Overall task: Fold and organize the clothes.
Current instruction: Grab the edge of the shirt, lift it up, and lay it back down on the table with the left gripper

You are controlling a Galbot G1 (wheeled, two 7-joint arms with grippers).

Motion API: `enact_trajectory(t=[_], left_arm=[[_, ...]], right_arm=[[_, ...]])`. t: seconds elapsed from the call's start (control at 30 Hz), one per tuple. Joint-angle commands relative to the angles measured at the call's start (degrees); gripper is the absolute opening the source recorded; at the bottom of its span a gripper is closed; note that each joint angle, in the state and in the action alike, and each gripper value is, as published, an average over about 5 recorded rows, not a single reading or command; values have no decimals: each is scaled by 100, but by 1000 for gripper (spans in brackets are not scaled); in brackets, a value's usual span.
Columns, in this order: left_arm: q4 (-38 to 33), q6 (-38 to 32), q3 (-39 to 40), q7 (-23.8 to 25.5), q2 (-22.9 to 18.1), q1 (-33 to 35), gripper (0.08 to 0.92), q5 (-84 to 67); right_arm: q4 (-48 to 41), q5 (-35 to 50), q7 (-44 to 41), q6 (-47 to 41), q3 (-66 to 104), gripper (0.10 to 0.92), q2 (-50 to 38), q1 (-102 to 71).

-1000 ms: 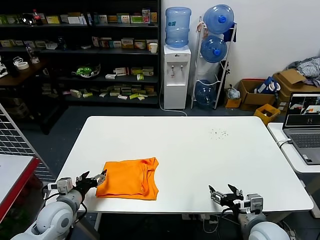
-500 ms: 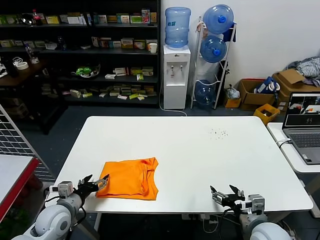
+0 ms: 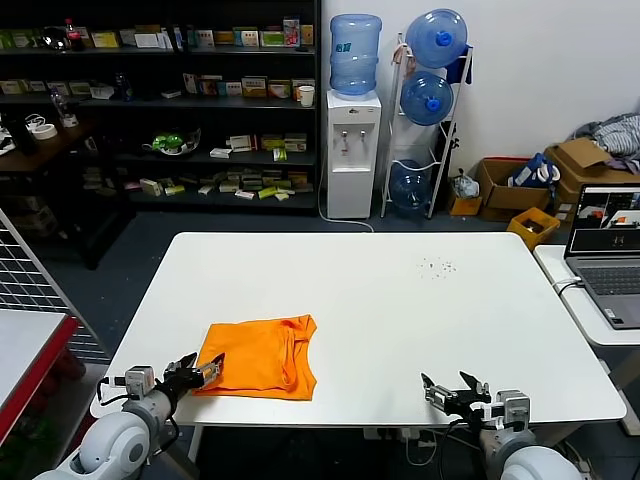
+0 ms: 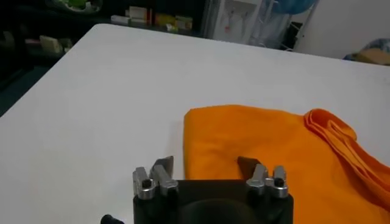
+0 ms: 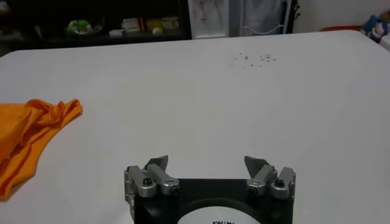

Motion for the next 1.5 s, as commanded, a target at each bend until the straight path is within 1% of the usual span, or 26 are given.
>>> enact_trajectory(t=[0.03,0.2,0.5,0.6,0.7,0.8,0.93,1.03,1.13,1.33,1.5], left_arm=[[73,-14,59,43,-46,-23,664,52],[78,-62,68,29,-87,-37,500,86],[-48,-198,10,-54,-138,-3,240,114],[-159,-212,-16,-105,-152,30,158,119],[-303,-212,-41,-186,-186,67,111,137],[-547,-205,-112,-313,-222,120,107,239],[-1156,-17,-333,-664,-182,207,107,360],[-1557,210,-546,-968,-14,291,107,354],[-1709,298,-813,-1105,233,417,107,367],[-1379,317,-1491,-1082,635,680,107,289],[-821,235,-1875,-962,985,732,107,138]], right_arm=[[7,-1,1,4,9,823,4,-8],[4,-3,2,2,4,823,5,-4],[0,-20,2,3,-29,823,23,-8],[1,-21,1,6,-30,823,24,-14],[1,-23,-1,11,-30,823,27,-14],[3,-24,-4,17,-28,823,30,-16],[3,-19,-10,27,-12,823,24,-13],[5,-10,-22,36,-3,823,13,0],[-5,4,-35,47,-6,823,-1,36],[-4,40,-57,68,-35,823,-31,116],[-18,58,-90,101,-46,823,-56,151]])
